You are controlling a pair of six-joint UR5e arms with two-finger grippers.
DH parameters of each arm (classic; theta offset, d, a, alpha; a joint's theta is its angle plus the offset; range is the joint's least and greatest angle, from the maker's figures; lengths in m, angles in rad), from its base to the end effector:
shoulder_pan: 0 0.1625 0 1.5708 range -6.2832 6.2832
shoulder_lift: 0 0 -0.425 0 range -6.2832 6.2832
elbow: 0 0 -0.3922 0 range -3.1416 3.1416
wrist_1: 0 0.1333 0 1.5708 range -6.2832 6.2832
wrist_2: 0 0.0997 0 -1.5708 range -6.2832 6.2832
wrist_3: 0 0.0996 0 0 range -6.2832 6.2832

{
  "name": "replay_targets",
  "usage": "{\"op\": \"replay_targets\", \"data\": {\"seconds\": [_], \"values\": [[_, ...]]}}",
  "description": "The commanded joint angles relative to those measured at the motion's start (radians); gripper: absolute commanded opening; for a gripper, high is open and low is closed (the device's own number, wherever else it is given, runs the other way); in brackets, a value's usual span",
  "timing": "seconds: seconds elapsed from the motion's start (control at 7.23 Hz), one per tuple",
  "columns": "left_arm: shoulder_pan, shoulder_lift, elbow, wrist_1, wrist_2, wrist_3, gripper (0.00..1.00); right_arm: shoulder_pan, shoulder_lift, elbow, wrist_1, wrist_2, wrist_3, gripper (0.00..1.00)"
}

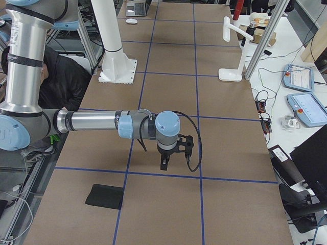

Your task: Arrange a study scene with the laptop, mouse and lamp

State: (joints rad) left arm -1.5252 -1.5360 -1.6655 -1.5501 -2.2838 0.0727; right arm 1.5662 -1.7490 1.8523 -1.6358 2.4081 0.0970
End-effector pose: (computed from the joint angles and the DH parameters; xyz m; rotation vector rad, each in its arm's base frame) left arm -0.0462 -0.4819 0.6351 0.0472 0.7128 0.1272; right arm 0.0574 -0.4172 0.6031 -0.0065 -0.8381 0.0709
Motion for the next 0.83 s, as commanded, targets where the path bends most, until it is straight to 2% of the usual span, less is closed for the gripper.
{"op": "replay_targets", "data": {"seconds": [0.0,0.28,0.55,0.69], "values": [[-0.050,0.005,0.057,-0.002,0.046,0.030,1.00,0.000,0.026,0.007,-0.003,0.003,0.004,0.99],[-0.157,0.008,0.095,0.013,0.046,0.019,1.00,0.000,0.017,-0.012,0.001,0.006,0.012,0.99],[-0.257,0.017,0.170,0.016,0.055,-0.035,1.00,0.000,0.000,0.004,-0.002,0.083,0.015,0.99],[-0.298,0.077,0.152,0.016,0.055,-0.085,1.00,-0.001,0.002,0.004,-0.009,0.113,0.016,0.99]]}}
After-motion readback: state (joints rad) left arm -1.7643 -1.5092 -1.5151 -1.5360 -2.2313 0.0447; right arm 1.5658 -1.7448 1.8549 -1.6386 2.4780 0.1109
